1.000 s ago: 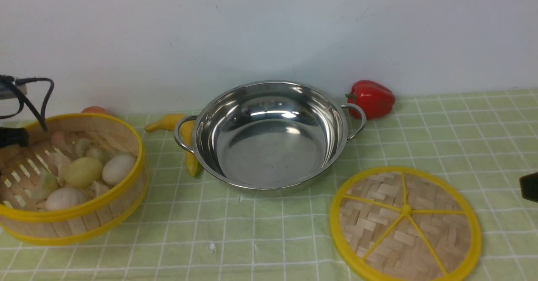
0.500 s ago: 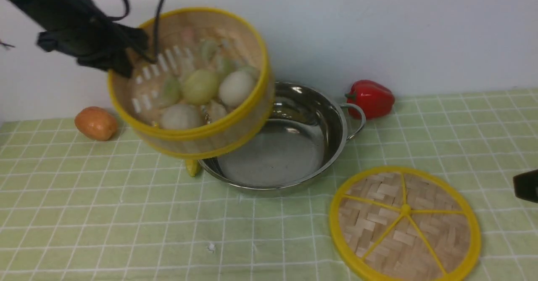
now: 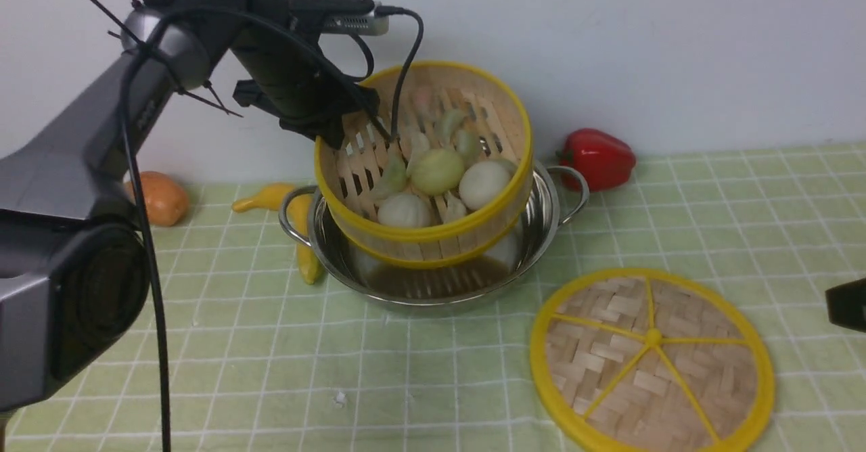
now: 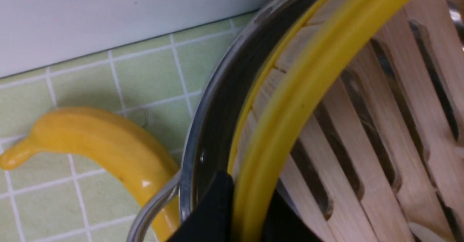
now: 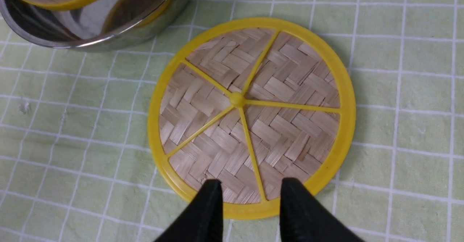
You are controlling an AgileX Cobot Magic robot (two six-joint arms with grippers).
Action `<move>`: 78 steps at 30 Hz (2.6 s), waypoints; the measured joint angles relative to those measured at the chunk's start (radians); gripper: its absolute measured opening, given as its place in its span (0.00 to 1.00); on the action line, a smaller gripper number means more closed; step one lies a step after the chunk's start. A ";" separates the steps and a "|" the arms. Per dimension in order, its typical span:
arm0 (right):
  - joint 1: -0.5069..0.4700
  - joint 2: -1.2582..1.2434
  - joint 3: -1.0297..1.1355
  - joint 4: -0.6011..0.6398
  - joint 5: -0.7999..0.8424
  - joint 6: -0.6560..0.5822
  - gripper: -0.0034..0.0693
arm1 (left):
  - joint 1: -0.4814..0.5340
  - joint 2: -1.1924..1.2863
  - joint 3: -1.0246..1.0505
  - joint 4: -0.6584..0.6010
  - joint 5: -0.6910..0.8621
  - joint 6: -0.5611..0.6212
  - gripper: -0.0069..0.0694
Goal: Place the steamer in the pot on the green tablecloth, and put the lid on the steamer.
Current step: 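Place the bamboo steamer basket with dumplings into the steel pot with the left gripper, then move the gripper down to the bamboo steamer lid and grasp its center knob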
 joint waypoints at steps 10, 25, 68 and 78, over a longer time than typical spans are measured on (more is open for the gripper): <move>0.000 0.000 0.000 0.000 0.000 0.000 0.38 | 0.000 0.092 -0.004 0.003 0.000 -0.001 0.13; 0.000 0.000 0.000 0.001 0.001 0.000 0.38 | 0.000 0.145 -0.005 -0.007 -0.005 -0.002 0.13; 0.216 0.265 -0.001 0.656 0.044 -0.512 0.38 | -0.009 -0.444 -0.110 -0.249 -0.003 0.016 0.41; 0.228 0.443 -0.163 0.012 -0.110 -0.089 0.38 | -0.024 -0.960 0.264 -0.264 -0.006 0.248 0.06</move>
